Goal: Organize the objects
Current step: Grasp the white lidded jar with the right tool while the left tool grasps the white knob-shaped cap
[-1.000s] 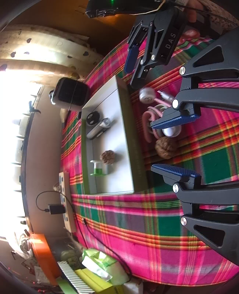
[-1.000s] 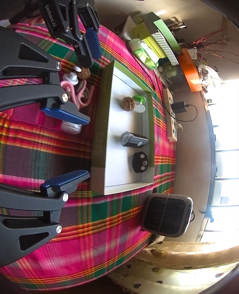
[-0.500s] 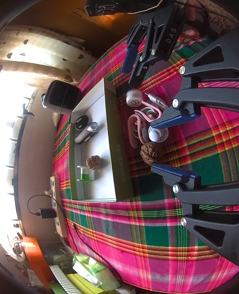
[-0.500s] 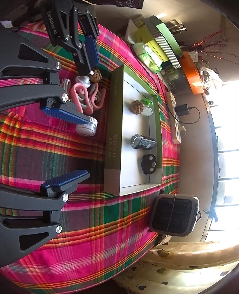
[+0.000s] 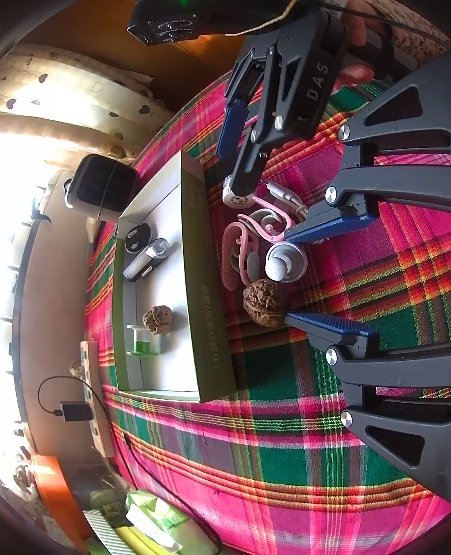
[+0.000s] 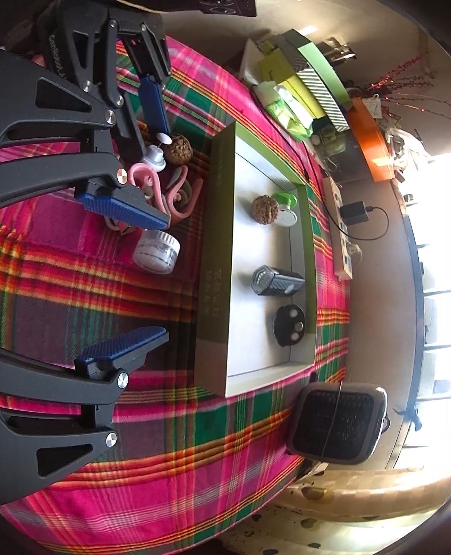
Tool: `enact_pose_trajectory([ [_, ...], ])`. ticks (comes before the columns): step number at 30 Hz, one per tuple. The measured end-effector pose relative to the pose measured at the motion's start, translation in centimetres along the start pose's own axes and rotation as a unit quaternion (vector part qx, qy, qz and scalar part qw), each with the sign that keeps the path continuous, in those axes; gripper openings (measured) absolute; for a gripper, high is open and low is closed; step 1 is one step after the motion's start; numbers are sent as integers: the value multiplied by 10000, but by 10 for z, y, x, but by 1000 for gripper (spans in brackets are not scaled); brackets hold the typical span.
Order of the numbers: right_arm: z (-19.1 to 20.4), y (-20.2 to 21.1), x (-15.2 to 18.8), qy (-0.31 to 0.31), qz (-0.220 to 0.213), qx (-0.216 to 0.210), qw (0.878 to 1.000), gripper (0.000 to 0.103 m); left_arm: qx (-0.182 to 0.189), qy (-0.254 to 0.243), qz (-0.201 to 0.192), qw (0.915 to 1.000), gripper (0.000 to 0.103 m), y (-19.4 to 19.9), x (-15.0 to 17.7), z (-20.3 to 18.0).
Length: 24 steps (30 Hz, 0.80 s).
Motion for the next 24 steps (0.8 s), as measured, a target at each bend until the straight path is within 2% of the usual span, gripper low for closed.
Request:
enact_pose_trajectory([
  [8, -2, -10, -4, 28, 144, 259, 9996, 60, -117, -54, 7, 9999, 39, -3, -4, -1],
  [20, -10, -9, -4, 5, 127, 384, 9992, 59, -260, -55, 14, 9996, 39, -10, -11, -4],
  [24, -11, -9, -4, -19, 112, 342, 9994, 50, -269, -36, 19, 9996, 39, -11, -12, -4],
])
Point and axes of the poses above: each gripper's, at about its wrist camera, not at the fingertips, and y roughly against the way its jaws point, z to its left, x to its underside, the point moved 2 cm from there along -y, roughly the way its jaws point, and after that the axes turned 6 degrees about -x, right-handed, at the moved point
